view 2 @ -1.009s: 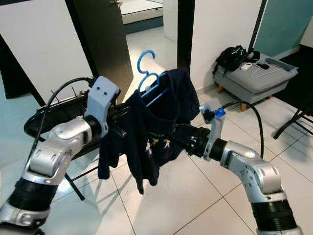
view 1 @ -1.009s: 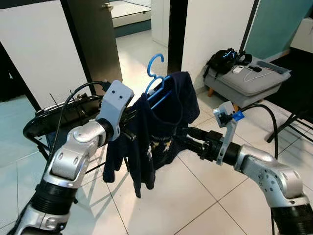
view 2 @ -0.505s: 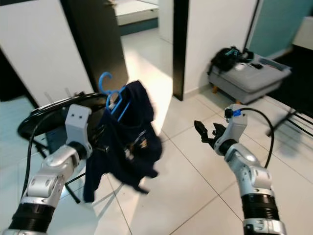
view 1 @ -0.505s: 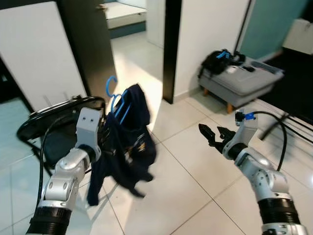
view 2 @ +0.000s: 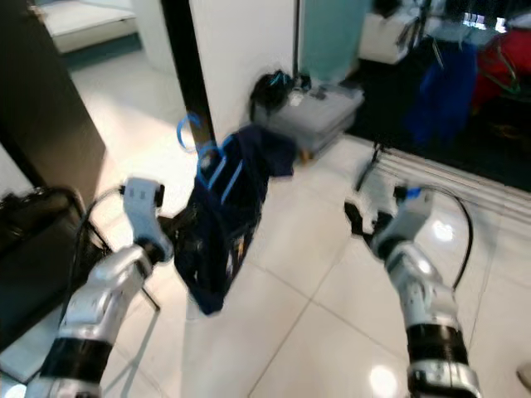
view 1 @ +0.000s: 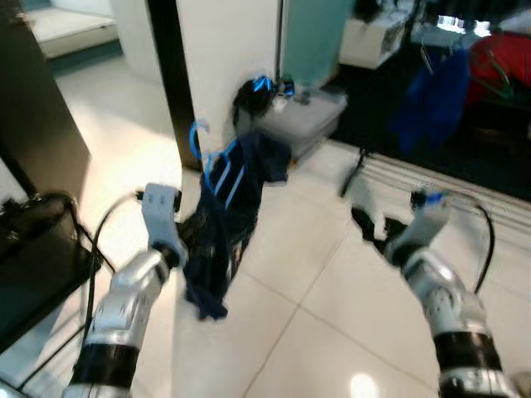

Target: Hang hanger

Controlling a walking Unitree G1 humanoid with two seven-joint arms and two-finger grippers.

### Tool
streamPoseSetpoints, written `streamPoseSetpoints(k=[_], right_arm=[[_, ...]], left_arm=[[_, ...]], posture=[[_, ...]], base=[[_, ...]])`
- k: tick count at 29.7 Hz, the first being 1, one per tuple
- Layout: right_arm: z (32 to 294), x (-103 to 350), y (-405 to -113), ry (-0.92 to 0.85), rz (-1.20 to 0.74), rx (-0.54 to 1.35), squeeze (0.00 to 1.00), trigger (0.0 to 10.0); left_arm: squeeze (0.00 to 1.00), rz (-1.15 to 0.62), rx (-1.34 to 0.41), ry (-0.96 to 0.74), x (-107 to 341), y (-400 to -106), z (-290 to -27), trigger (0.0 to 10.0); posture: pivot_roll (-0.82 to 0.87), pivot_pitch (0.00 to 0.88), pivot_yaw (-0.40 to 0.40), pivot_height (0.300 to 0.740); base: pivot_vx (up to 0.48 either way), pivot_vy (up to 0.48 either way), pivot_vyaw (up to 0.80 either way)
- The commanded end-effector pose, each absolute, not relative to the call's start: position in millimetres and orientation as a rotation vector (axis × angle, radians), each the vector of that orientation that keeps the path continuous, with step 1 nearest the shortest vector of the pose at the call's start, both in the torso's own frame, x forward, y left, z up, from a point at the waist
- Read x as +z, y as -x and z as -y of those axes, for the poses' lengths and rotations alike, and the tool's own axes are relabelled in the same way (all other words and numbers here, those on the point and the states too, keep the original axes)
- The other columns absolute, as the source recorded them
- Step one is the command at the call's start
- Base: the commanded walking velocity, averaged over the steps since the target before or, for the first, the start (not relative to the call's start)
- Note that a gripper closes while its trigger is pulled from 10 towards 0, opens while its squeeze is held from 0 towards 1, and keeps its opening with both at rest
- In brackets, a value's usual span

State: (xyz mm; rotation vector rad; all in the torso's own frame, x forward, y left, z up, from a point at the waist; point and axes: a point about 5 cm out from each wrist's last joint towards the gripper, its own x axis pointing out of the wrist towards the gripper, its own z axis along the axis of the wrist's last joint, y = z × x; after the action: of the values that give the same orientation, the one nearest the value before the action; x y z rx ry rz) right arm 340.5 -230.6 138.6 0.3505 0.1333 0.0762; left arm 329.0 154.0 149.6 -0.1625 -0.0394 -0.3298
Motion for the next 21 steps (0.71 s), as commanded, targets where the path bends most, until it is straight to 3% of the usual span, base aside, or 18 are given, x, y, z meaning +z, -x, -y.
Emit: streamPoseSetpoints(k=[1, 7, 13, 21], right_arm=[[231, 142, -342, -0.343, -0.106, 0.070, 0.00, 10.0], [233, 141, -340, -0.354, -0.098, 0.075, 0.00, 10.0], [214, 134, -315, -0.216, -0.113, 0.212, 0.00, 10.0], [203, 106, -282, -0.136, -0.155, 0.242, 0.00, 10.0]], left_arm=[[0.00, 0.122, -0.305, 0.151, 163, -331, -156, 10.0], [0.00, 0.148, -0.245, 0.138, 162, -325, -160, 10.0], [0.00, 0.125, -0.217, 0.089, 152, -310, -168, 10.0], [0.00, 0.067, -0.118, 0.052, 122, -293, -180, 10.0]], posture=[[-0.10, 0.080, 0.032, 0.740], [-0.09, 0.067, 0.033, 0.740], [-0.06, 0.033, 0.024, 0.740], [-0.07, 0.000, 0.021, 0.740]], base=[[0.000, 0.000, -0.76], [0.000, 0.000, -0.76], [0.000, 0.000, -0.76], [0.000, 0.000, -0.76]])
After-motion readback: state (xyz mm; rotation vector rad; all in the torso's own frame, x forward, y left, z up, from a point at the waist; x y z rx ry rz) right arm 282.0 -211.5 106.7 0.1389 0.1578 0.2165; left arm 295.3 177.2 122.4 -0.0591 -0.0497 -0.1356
